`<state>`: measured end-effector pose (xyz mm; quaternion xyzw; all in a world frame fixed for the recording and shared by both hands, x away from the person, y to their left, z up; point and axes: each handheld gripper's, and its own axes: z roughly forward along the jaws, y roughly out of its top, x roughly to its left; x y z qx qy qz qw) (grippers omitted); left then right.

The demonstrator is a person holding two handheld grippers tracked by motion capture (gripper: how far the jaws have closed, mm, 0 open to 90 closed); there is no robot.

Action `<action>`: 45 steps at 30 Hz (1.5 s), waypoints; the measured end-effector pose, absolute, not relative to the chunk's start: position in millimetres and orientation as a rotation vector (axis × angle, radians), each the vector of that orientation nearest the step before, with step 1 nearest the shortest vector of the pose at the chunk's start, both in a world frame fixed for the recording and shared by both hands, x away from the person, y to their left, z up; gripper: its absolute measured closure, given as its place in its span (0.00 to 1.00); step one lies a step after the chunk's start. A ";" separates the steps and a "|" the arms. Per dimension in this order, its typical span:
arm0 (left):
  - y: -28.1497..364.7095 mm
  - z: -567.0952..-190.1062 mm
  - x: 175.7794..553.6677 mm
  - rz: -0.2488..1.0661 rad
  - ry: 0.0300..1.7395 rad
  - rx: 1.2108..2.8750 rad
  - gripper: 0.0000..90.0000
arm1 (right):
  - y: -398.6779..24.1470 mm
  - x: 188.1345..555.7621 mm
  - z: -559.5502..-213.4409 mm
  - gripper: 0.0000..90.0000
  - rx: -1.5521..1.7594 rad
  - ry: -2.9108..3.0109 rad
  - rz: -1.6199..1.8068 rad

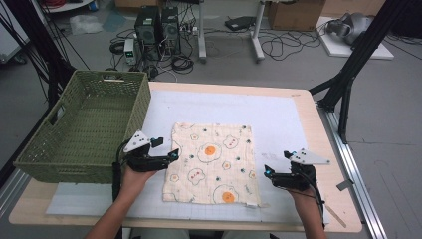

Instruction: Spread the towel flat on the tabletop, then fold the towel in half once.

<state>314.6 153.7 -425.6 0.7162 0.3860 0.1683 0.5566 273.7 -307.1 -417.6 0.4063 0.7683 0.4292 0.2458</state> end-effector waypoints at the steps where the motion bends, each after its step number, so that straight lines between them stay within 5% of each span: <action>1: 153.4 -426.1 314.6 0.396 0.910 1.694 0.24 | -306.8 273.4 -417.6 0.13 1.098 2.094 1.171; 45: 147.0 -438.3 325.9 0.411 0.988 1.713 0.26 | -317.4 278.9 -429.0 0.13 1.143 2.102 1.150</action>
